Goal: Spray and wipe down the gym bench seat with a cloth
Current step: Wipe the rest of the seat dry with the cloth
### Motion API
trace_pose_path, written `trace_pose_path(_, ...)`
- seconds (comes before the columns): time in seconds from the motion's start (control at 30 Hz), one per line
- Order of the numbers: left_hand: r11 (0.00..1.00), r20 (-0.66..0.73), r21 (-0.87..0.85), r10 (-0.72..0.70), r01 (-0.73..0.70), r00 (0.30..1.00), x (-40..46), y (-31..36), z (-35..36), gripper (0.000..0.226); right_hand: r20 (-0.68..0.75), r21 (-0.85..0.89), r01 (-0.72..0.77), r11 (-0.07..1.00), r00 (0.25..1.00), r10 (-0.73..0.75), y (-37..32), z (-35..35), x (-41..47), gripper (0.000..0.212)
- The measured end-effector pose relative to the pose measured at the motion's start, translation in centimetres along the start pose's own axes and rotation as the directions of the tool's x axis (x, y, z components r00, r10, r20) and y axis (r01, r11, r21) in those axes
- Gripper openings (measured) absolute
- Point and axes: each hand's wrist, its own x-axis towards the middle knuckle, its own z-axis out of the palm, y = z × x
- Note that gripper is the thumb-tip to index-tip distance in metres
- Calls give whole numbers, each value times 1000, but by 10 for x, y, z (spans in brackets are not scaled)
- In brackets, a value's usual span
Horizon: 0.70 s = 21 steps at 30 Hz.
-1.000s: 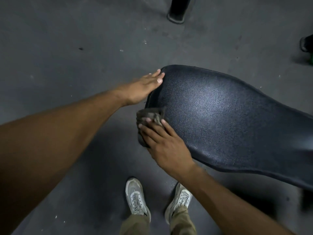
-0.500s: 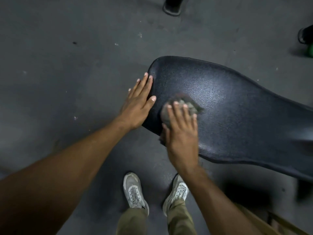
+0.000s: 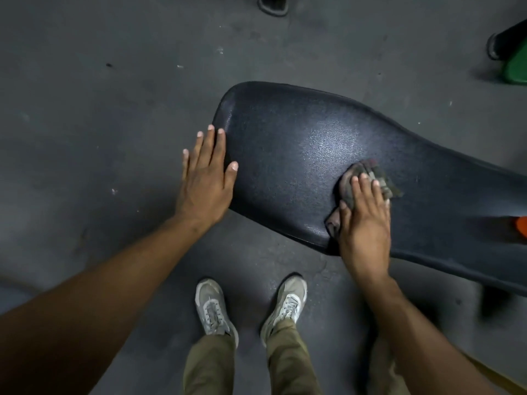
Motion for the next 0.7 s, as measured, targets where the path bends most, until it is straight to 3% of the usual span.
trace_pose_path(0.1,999,-18,42,-28,28,999,-12,16,7,67,44,32,52,998,998,-53,-26,5,8,58)
trace_pose_path(0.23,986,41,155,49,-55,998,-25,46,15,72,164,19,404,915,901,-401,-31,9,-18,60)
trace_pose_path(0.37,970,114,192,130,-151,985,-31,81,24,73,225,-35,488,872,854,-469,15,0,-46,66)
trace_pose_path(0.47,959,151,189,184,-211,971,-30,107,34,73,212,-79,438,896,885,-414,63,-16,-55,68)
trace_pose_path(0.7,898,254,173,355,-404,900,-23,165,63,74,94,-32,81,996,993,-78,154,-50,-42,64)
